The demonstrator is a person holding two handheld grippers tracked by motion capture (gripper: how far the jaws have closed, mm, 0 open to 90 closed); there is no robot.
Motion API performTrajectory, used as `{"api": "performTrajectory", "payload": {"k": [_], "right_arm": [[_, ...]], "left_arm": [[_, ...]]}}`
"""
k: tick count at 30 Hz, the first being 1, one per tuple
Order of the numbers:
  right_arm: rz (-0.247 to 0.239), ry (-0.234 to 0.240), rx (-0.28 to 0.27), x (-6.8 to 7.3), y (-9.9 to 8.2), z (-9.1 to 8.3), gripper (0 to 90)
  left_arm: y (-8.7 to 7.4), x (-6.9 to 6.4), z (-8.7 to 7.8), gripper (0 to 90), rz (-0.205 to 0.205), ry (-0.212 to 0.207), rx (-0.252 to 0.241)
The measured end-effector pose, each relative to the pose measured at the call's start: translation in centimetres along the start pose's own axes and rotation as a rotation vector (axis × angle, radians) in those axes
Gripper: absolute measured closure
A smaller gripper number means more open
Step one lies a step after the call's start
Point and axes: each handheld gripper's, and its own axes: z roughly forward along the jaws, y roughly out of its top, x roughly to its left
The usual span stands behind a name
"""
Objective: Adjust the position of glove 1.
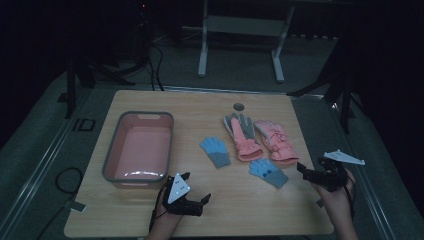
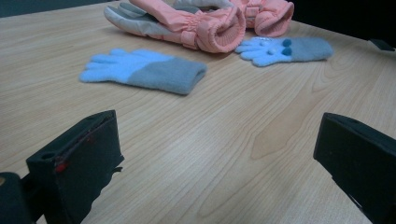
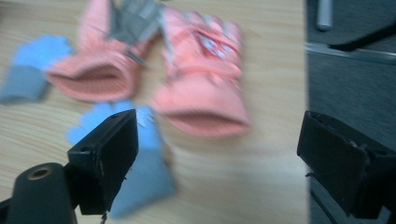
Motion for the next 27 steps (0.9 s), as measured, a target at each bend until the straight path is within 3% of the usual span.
{"api": "performTrajectory", "payload": {"k": [4,8,11,19,27], "right_arm": [[-0.026,0.062,0.005,1.2,1.9,0.6,13.6],[-0.045,0.085,0.000,2.1,2.8,1.2,14.8],[-0.083,0.105,0.010,3.7,4.0,2.3,15.0],[-0.160,0.160,0.028,6.9,5.8,4.4,15.1],[-0.189,0.220,0.035,9.1,7.0,6.0,15.3]], "left_arm": [[0.0,0.0,0.0,0.9,-0.001,0.000,-0.001],[0.0,0.0,0.0,0.9,-0.002,-0.004,-0.003],[0.0,0.1,0.0,0.9,-0.003,-0.005,-0.003],[0.0,0.1,0.0,0.9,-0.005,-0.009,0.000],[-0.1,0.0,-0.1,0.9,-0.004,-0.019,-0.001]]}}
